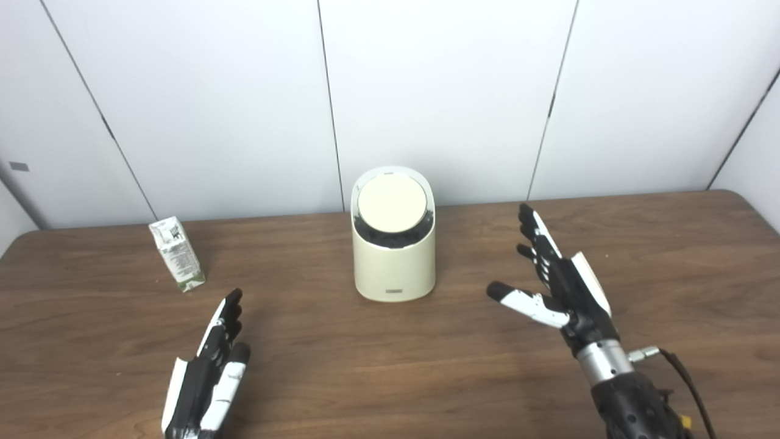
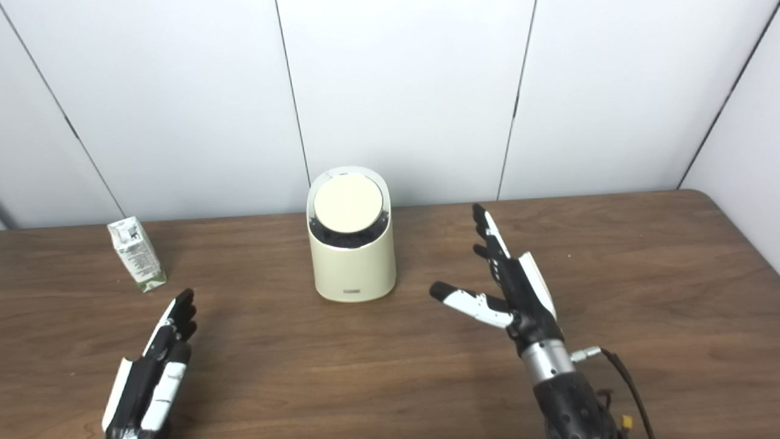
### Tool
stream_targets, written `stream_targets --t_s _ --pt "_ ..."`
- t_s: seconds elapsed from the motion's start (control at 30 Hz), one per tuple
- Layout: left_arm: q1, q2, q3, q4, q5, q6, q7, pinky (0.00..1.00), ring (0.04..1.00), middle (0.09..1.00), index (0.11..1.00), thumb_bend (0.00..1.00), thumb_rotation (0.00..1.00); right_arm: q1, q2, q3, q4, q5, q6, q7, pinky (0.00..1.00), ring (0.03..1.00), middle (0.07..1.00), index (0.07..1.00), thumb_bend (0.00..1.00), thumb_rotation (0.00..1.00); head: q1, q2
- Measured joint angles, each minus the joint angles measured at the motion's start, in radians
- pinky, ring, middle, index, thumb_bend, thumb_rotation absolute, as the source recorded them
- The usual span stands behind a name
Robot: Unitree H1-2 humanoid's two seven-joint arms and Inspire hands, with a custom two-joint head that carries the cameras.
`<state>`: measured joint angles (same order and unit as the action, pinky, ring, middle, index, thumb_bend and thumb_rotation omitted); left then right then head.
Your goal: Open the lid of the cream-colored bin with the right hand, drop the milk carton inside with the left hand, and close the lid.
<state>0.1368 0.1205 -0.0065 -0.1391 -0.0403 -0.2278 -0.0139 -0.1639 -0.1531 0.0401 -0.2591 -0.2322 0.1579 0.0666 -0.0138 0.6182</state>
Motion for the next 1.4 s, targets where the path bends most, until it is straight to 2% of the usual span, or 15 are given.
stream_targets --t_s 0.1,0.27,0.47,0.57,0.8,1.0,1.4 --pt "0.011 -0.009 0.0 -0.009 0.0 0.004 -0.004 1.0 1.0 1.0 1.0 0.7 0.78 -0.095 0.0 0.009 0.006 -0.025 0.041 0.007 0.9 0.954 0.966 0.998 0.9 0.54 0.008 -0.003" --pt "0.022 -0.024 0.0 -0.022 -0.003 0.012 -0.007 1.0 1.0 1.0 1.0 0.7 0.77 -0.22 0.002 0.048 0.026 -0.07 0.107 0.014 0.87 0.951 0.958 0.999 0.91 0.52 0.012 -0.003" --pt "0.026 -0.034 -0.001 -0.028 0.001 0.016 -0.009 1.0 1.0 1.0 1.0 0.71 0.76 -0.295 0.04 0.093 0.152 -0.116 0.114 0.009 0.82 0.941 0.956 0.988 0.87 0.41 0.02 -0.006" --pt "0.027 -0.036 -0.003 -0.03 0.002 0.017 -0.011 1.0 1.0 1.0 1.0 0.7 0.75 -0.339 0.046 0.106 0.221 -0.139 0.113 0.007 0.81 0.94 0.974 0.991 0.87 0.41 0.022 -0.005" --pt "0.033 -0.043 -0.003 -0.034 0.009 0.022 -0.01 1.0 1.0 1.0 1.0 0.71 0.75 -0.448 0.046 0.138 0.361 -0.212 0.109 -0.031 0.86 0.941 0.964 0.994 0.88 0.42 0.029 -0.006" --pt "0.033 -0.046 -0.004 -0.035 0.021 0.023 -0.012 1.0 1.0 1.0 1.0 0.67 0.72 -0.485 0.056 0.154 0.488 -0.247 0.102 -0.079 0.82 0.921 0.955 0.988 0.88 0.4 0.032 -0.008" --pt "0.04 -0.05 -0.006 -0.041 0.018 0.047 -0.029 1.0 1.0 1.0 1.0 0.71 0.74 -0.508 0.045 0.162 0.55 -0.256 0.025 -0.138 0.81 0.921 0.956 0.98 0.85 0.34 0.048 -0.005"
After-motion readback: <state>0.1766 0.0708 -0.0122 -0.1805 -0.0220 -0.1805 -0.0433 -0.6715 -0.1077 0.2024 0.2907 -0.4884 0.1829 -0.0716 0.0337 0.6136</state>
